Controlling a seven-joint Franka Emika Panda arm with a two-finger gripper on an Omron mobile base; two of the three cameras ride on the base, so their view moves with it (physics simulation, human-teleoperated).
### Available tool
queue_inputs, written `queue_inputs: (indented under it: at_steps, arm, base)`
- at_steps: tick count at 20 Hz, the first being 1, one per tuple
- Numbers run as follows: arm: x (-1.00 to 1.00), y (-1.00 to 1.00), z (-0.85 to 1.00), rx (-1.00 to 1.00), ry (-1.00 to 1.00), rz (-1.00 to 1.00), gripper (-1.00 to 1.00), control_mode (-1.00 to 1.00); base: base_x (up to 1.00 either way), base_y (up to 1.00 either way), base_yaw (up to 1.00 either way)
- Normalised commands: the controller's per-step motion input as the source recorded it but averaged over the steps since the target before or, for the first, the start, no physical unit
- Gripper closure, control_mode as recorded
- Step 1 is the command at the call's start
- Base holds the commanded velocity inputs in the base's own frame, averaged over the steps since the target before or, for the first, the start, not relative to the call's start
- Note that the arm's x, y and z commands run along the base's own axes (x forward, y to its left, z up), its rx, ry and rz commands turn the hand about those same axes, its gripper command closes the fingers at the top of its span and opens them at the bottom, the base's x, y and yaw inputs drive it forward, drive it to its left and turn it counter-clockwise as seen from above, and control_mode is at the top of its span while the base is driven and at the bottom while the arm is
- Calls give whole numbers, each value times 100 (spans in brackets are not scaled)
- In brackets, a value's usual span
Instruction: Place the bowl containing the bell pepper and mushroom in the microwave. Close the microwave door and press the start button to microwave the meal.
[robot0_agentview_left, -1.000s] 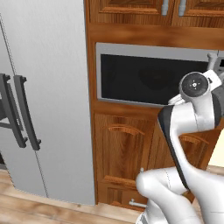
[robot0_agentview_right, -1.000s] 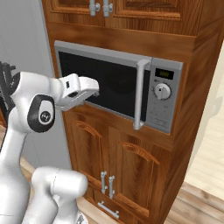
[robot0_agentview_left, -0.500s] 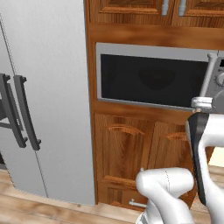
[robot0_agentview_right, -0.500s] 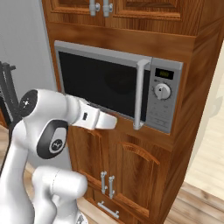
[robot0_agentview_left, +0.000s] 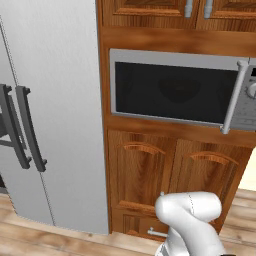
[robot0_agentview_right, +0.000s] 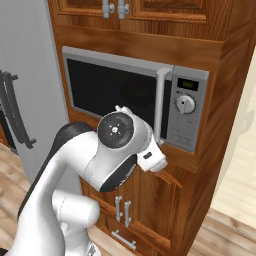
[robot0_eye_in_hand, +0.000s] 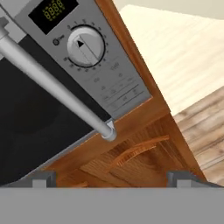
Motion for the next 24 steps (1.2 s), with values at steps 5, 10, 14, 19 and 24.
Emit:
queue_inputs:
  at_steps: [5, 10, 14, 19, 24]
  arm:
    - [1, 0, -19, 16, -14, -3, -100, -100]
    - [4, 0, -38, 14, -6, -2, 100, -100]
    - [17, -21, -11, 10, 0, -6, 100, -100]
    - [36, -48, 0, 9, 0, -6, 100, -100]
    - [35, -21, -13, 5, 0, -4, 100, -100]
  base:
    - [0, 0, 0]
    - [0, 0, 0]
    - [0, 0, 0]
    - [0, 0, 0]
    - [0, 0, 0]
